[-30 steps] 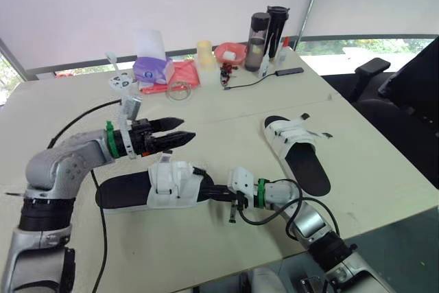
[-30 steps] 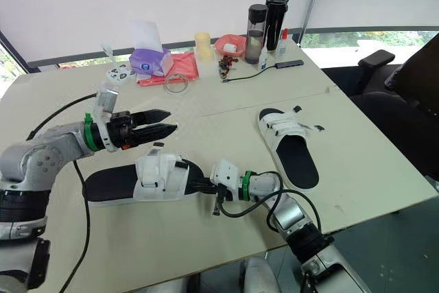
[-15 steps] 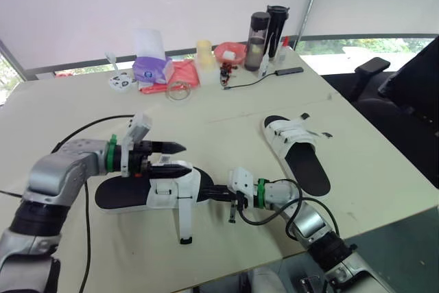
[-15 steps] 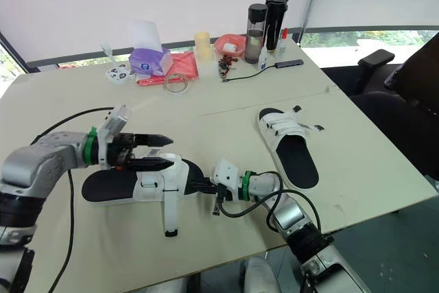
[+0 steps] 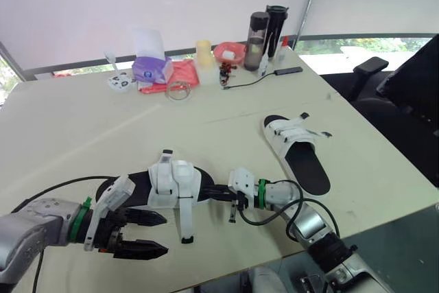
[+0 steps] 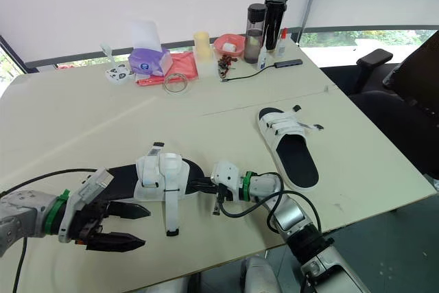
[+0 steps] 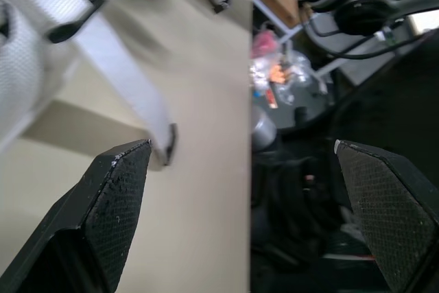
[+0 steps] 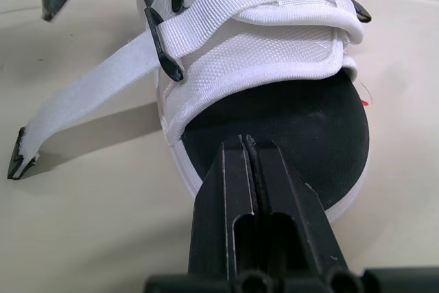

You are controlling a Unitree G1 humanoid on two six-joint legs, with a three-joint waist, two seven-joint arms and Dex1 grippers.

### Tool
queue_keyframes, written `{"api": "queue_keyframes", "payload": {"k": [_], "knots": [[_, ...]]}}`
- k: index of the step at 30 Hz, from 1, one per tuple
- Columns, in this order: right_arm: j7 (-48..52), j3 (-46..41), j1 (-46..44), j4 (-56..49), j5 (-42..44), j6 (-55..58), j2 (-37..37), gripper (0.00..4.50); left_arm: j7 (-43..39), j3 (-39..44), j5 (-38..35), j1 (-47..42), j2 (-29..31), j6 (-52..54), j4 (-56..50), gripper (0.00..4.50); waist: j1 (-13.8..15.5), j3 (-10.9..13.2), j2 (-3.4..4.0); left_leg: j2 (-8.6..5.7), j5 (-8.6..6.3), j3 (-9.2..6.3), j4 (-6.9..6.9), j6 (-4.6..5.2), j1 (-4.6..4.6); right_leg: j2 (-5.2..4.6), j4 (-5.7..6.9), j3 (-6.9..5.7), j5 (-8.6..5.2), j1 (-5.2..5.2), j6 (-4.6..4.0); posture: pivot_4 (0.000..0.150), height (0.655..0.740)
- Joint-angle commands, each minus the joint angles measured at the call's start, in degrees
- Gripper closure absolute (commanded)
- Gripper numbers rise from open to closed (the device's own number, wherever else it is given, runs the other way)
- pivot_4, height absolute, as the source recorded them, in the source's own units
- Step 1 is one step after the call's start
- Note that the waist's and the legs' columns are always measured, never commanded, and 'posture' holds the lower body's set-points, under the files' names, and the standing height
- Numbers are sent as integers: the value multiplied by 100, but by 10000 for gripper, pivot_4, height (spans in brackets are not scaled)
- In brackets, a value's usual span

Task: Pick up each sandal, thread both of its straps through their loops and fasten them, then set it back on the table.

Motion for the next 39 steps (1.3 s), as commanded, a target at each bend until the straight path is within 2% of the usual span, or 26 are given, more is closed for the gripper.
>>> {"api": "queue_keyframes", "payload": {"k": [1,6,11,14,21,22,25,29,34,36,39], "knots": [[-88,204,232,970,-551,484,-175,45000,220,-336,332,-71,-200,-287,108,612,-14,-2,-4,-1,0,4,1,0,1,-3,-3,2,0,0,0,1500,7400],[-63,205,216,952,-558,489,-193,45000,418,-711,659,-245,-485,-506,420,612,17,-4,-7,-1,-7,7,0,-11,11,-8,12,-3,5,-10,-2,1500,7400],[-89,207,231,913,-568,498,-203,45000,540,-943,647,-527,-862,-430,611,612,26,-4,-4,1,-7,4,-2,-11,11,-8,18,-10,17,-15,-5,1500,7400],[-100,220,279,869,-585,493,-226,45000,533,-972,454,-622,-1042,-281,593,8259,20,-5,-7,1,-7,5,0,-11,11,-8,16,-10,17,-13,-5,1500,7400],[-120,213,303,853,-588,496,-231,45000,437,-950,263,-508,-934,-57,364,43115,24,-7,-7,1,-7,5,2,-11,13,-8,18,-12,18,-12,-3,1500,7400],[-123,214,307,851,-589,494,-229,45000,419,-938,238,-481,-906,-39,321,44630,24,-8,-7,1,-7,5,2,-11,13,-8,17,-12,18,-12,-3,1500,7400],[-130,216,300,866,-590,486,-213,45000,339,-821,10,-392,-789,64,120,44630,23,-8,-7,1,-7,5,2,-11,12,-8,17,-12,18,-11,-3,1500,7400],[-125,217,277,914,-590,466,-206,45000,143,-490,-659,-361,-576,425,-121,44630,15,-7,-9,1,-7,5,1,-11,12,-8,17,-12,18,-12,-3,1500,7400],[-126,222,269,935,-590,459,-200,45000,215,-376,-825,-418,-584,479,-63,44630,11,-9,-8,0,-9,5,2,-15,13,-7,18,-14,18,-13,-3,1500,7400],[-128,221,266,941,-586,458,-195,45000,382,-236,-968,-547,-744,509,26,44630,15,-9,-10,0,-9,5,2,-15,14,-7,18,-15,18,-13,-2,1500,7400],[-133,221,248,959,-590,461,-178,45000,1094,152,-1625,-1071,-1285,811,431,44630,34,-11,-21,1,-9,4,5,-15,14,-6,20,-17,19,-9,-1,1500,7400]]}}
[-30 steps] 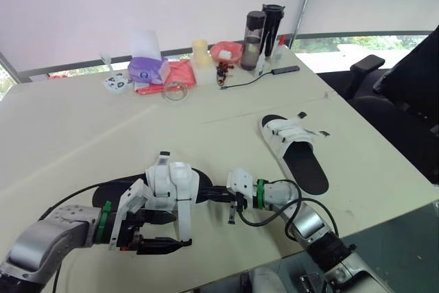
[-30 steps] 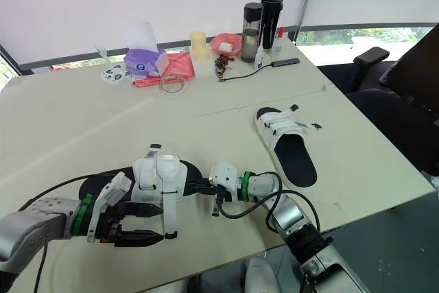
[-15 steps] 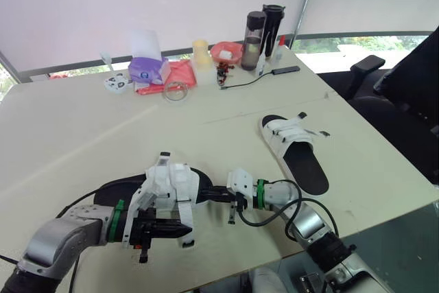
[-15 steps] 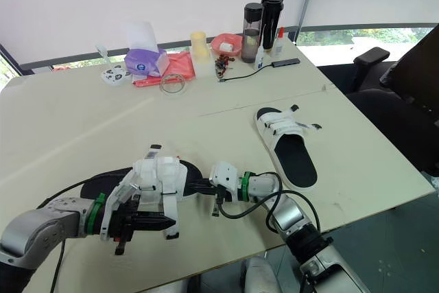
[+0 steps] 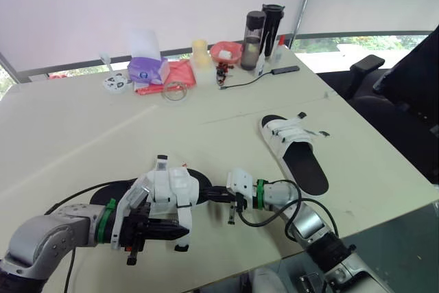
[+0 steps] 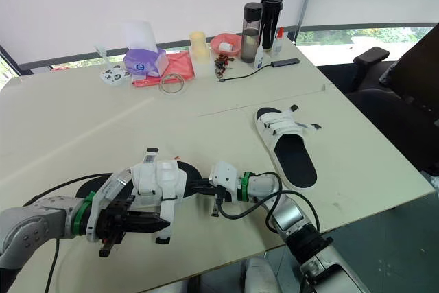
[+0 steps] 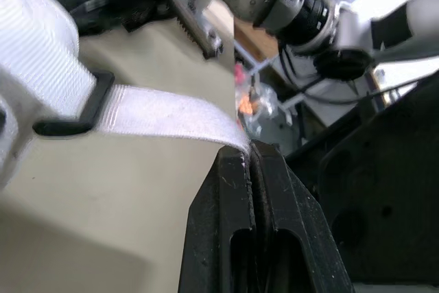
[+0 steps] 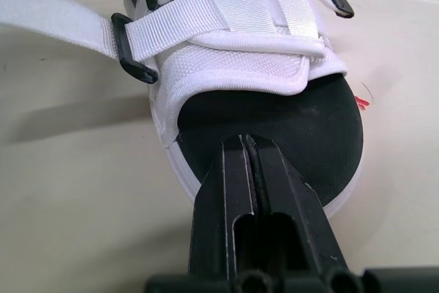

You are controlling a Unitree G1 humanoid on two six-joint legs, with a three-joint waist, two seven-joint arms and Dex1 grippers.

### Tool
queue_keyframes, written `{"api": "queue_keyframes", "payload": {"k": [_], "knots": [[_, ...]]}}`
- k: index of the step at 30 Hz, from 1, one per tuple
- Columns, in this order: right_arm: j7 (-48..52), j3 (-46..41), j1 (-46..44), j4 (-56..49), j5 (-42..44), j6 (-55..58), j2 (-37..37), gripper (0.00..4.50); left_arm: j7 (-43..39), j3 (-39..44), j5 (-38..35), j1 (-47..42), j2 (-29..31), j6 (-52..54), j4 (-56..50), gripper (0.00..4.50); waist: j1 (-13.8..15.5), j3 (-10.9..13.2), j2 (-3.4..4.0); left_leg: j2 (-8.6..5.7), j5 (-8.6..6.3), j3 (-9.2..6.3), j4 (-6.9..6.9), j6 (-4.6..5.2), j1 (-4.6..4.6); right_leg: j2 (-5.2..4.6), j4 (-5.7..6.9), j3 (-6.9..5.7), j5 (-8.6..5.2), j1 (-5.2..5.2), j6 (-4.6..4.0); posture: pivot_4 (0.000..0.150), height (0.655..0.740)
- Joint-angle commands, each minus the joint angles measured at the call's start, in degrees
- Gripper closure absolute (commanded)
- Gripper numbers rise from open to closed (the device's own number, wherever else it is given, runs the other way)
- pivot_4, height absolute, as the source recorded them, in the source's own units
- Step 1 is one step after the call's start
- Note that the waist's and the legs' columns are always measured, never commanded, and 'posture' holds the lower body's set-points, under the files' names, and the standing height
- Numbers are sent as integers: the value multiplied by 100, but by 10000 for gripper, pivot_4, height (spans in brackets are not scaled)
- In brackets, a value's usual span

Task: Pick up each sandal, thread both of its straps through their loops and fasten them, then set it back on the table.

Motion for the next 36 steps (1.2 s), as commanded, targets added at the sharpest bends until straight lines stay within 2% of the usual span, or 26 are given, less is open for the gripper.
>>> {"api": "queue_keyframes", "payload": {"k": [1,5,7,9,16,20,23,30,32,36], "knots": [[-211,180,273,964,-593,479,-175,45000,742,554,-962,-637,-557,284,288,44630,3,2,-13,0,0,0,3,0,-1,1,0,-1,9,2,15,1500,7400],[-223,174,270,968,-593,481,-172,45000,1836,861,-1448,-1211,-1227,471,719,44630,9,-1,-27,-3,1,0,13,2,0,3,-1,-2,35,10,46,1500,7400],[-240,168,269,958,-592,501,-167,45000,2649,1037,-1449,-1563,-1644,412,1087,44630,17,5,-37,-4,9,0,17,15,-2,5,0,-3,57,10,58,1500,7400],[-256,167,272,950,-589,511,-168,45000,3035,1109,-1348,-1730,-1832,347,1223,44630,47,15,-46,-6,11,-2,25,17,-2,8,1,-3,72,18,63,1500,7400],[-300,163,306,923,-571,516,-188,45000,3178,739,-426,-1782,-1792,87,1229,44630,110,18,-51,-11,15,0,30,9,-2,11,-3,-3,81,15,55,1500,7400],[-315,162,292,934,-567,519,-180,45000,3355,841,-379,-1936,-1943,98,1400,44630,127,18,-50,-11,15,0,29,9,-2,11,-3,-3,82,15,52,1500,7400],[-319,166,274,953,-567,514,-168,45000,3346,927,-476,-2033,-2003,149,1524,37072,132,17,-52,-11,15,0,30,9,-1,11,-3,-3,82,15,52,1500,7400],[-326,164,269,964,-565,507,-169,45000,3009,556,17,-2035,-1782,-110,1306,3176,129,5,-47,-11,16,1,31,9,2,13,-3,-3,82,20,52,1500,7400],[-336,155,264,977,-559,505,-172,45000,2556,193,503,-1958,-1491,-547,1041,3176,127,4,-47,-11,17,3,30,8,2,13,-3,-3,82,20,52,1500,7400],[-341,150,273,971,-558,501,-182,45000,2078,-86,946,-1954,-1203,-1007,922,3176,129,3,-45,-11,17,5,29,8,1,13,-5,-1,82,16,50,1500,7400]]}}
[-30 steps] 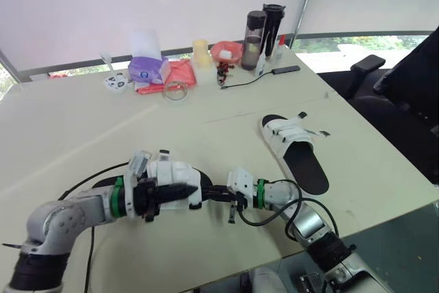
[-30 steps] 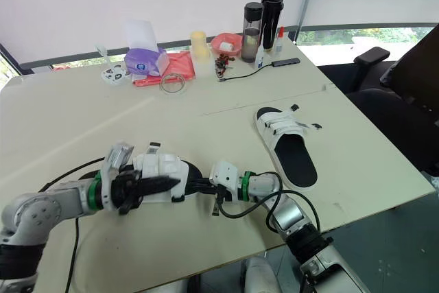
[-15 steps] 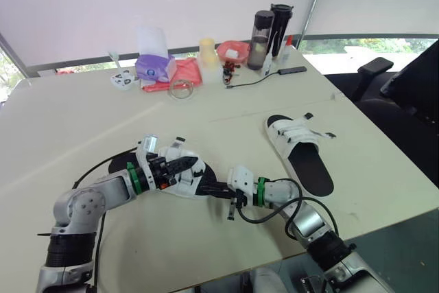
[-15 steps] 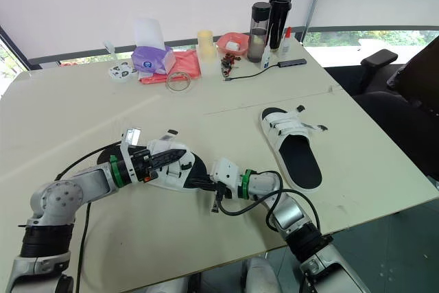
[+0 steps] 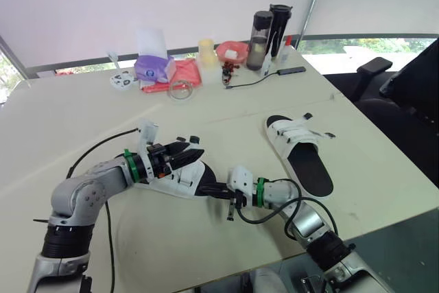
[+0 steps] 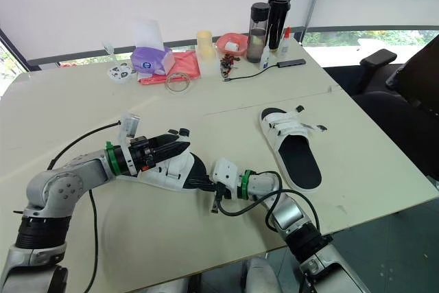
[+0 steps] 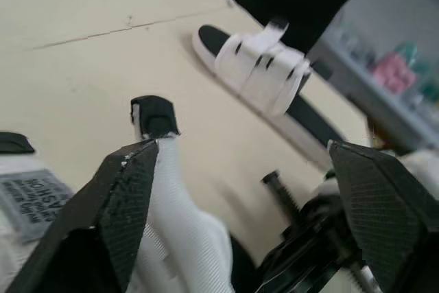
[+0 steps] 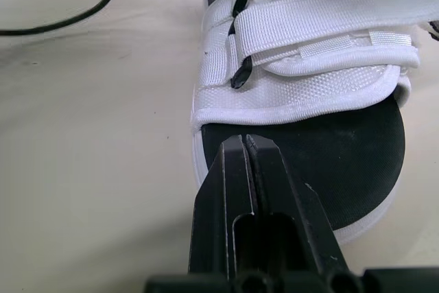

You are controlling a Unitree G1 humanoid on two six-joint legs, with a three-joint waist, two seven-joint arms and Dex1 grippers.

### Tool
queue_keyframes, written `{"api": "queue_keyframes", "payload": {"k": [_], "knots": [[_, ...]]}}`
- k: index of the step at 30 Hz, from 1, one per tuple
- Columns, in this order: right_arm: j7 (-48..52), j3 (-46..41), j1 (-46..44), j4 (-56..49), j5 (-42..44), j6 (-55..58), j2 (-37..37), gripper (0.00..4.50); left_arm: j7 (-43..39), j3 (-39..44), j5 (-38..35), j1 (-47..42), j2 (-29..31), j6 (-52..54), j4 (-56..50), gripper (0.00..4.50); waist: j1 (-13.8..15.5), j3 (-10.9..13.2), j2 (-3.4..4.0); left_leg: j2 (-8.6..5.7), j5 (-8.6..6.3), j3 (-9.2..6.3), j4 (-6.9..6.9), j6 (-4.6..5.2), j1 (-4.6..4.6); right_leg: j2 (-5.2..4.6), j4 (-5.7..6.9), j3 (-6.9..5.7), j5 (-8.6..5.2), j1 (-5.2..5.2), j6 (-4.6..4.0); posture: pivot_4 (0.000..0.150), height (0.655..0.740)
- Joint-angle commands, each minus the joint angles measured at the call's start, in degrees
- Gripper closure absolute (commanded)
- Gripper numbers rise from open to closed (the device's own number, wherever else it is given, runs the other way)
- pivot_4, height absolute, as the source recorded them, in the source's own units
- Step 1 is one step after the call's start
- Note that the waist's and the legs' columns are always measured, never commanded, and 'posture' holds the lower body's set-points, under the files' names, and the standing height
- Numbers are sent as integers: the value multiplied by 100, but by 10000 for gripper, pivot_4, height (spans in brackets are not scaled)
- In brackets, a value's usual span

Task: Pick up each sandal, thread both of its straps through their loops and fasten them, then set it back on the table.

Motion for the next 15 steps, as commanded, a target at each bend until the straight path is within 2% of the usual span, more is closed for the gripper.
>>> {"api": "queue_keyframes", "payload": {"k": [1,15], "knots": [[-113,166,321,940,-533,497,-198,45000,-497,-195,457,-34,224,-563,-236,3176,1,1,-1,1,0,0,0,0,-1,-1,0,0,0,0,0,1500,7400],[-100,184,264,996,-542,458,-178,45000,-1189,-592,1704,-701,204,-1820,719,3176,3,1,0,2,1,1,0,2,-4,0,0,0,0,0,1,1500,7400]]}}
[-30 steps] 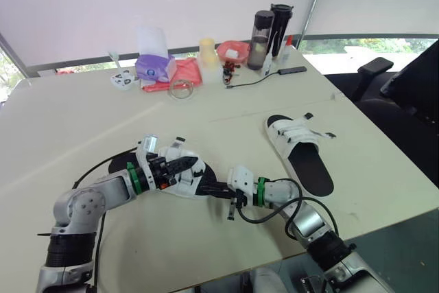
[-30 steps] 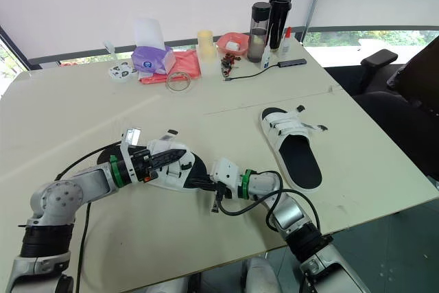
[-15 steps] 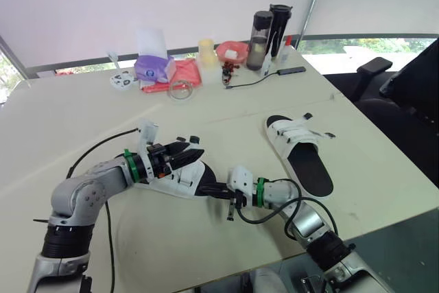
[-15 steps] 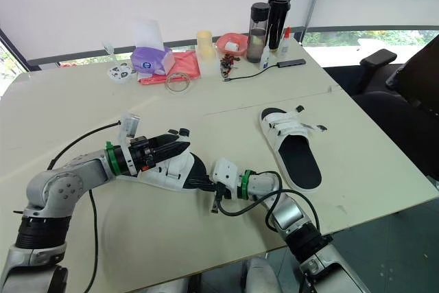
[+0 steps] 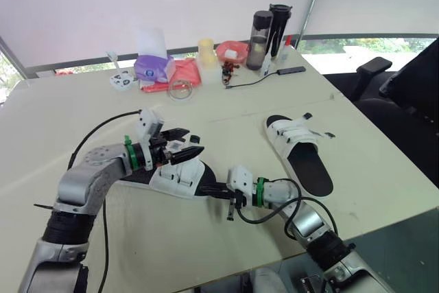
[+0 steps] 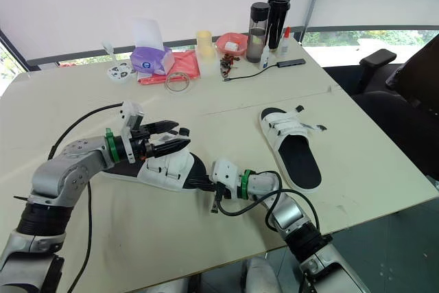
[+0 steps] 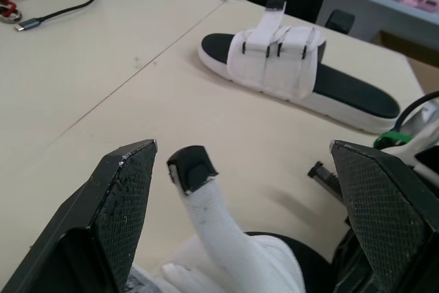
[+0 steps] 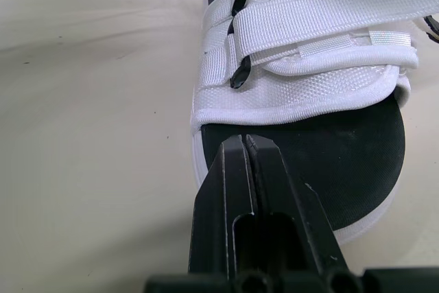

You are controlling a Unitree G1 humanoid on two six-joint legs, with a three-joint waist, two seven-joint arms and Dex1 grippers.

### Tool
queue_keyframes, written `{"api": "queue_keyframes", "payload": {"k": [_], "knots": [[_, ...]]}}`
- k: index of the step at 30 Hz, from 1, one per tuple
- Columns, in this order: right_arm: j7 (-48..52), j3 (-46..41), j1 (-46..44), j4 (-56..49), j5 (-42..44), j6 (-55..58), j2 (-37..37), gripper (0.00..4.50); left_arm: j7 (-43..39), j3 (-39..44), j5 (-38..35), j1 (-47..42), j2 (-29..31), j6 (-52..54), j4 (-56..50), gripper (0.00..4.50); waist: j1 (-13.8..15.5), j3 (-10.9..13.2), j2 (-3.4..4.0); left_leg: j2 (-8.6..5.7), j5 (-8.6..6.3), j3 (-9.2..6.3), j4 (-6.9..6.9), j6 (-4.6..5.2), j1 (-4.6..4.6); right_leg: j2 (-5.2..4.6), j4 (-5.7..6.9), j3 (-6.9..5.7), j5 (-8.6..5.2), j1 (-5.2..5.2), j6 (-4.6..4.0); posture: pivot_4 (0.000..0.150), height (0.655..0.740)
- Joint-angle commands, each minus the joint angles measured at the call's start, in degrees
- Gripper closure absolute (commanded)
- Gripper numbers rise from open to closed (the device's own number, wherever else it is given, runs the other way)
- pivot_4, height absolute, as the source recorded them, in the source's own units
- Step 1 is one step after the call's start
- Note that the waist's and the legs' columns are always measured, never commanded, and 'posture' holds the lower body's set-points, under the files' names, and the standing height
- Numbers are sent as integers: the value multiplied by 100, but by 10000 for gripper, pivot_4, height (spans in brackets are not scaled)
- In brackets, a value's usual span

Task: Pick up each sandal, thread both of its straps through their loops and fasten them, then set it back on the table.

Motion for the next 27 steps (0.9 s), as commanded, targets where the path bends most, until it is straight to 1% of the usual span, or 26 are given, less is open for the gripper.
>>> {"api": "queue_keyframes", "payload": {"k": [1,3,6,8,11,12,13,15,17,19,20,25,27], "knots": [[-107,168,288,985,-540,460,-182,45000,-136,-52,221,-215,-49,-283,202,3176,1,0,0,0,0,0,0,0,0,1,0,0,0,0,0,1500,7400],[-107,166,299,974,-537,463,-187,45000,-128,-69,291,-302,-89,-260,377,3176,2,0,-1,0,0,0,0,1,0,2,0,-1,0,1,0,1500,7400],[-112,173,317,950,-538,469,-187,45000,-324,-142,310,-397,-77,-154,572,3176,-1,0,-1,0,1,0,0,1,0,3,2,-1,1,4,1,1500,7400],[-121,178,330,937,-539,473,-183,45000,-671,-164,54,-531,-34,253,767,3176,-1,-1,-1,0,1,1,0,1,1,4,3,-4,1,7,1,1500,7400],[-128,181,325,939,-541,480,-173,45000,-892,-68,-129,-737,-75,613,1024,3176,-3,0,-2,0,1,1,2,2,0,16,5,-8,1,11,2,1500,7400],[-131,181,333,933,-543,479,-175,45000,-947,-53,-148,-800,-83,682,1098,8487,-4,0,-3,0,1,1,2,2,1,16,5,-8,1,12,2,1500,7400],[-135,181,338,928,-544,482,-174,45000,-1043,-76,-143,-850,-66,714,1160,11665,-4,0,-4,0,1,1,2,2,1,17,5,-8,1,12,2,1500,7400],[-148,177,355,918,-543,484,-173,45000,-1145,-124,-59,-929,-75,692,1284,21846,-5,0,-4,1,2,1,3,3,1,20,6,-8,1,14,2,1500,7400],[-158,179,380,908,-545,477,-177,45000,-1210,-144,-15,-980,-110,679,1359,30661,-4,-1,-4,1,2,1,3,3,1,20,6,-8,1,14,2,1500,7400],[-166,182,380,908,-546,482,-166,45000,-1249,-144,12,-1021,-132,677,1420,41543,-4,-1,-3,1,2,1,3,3,1,21,6,-7,1,16,2,1500,7400],[-170,179,379,908,-545,485,-162,45000,-1261,-146,35,-1036,-147,657,1444,44325,-4,-1,-3,1,2,1,3,3,1,21,6,-7,1,17,2,1500,7400],[-205,166,349,948,-551,474,-135,45000,-1567,-82,-78,-1203,-148,683,1506,44325,-5,-1,-4,1,2,0,3,3,1,21,7,-7,1,18,2,1500,7400],[-206,167,333,964,-555,465,-127,45000,-1701,-16,-201,-1365,-119,875,1549,44325,-6,-1,-5,2,2,0,3,3,0,21,8,-7,1,17,2,1500,7400]]}}
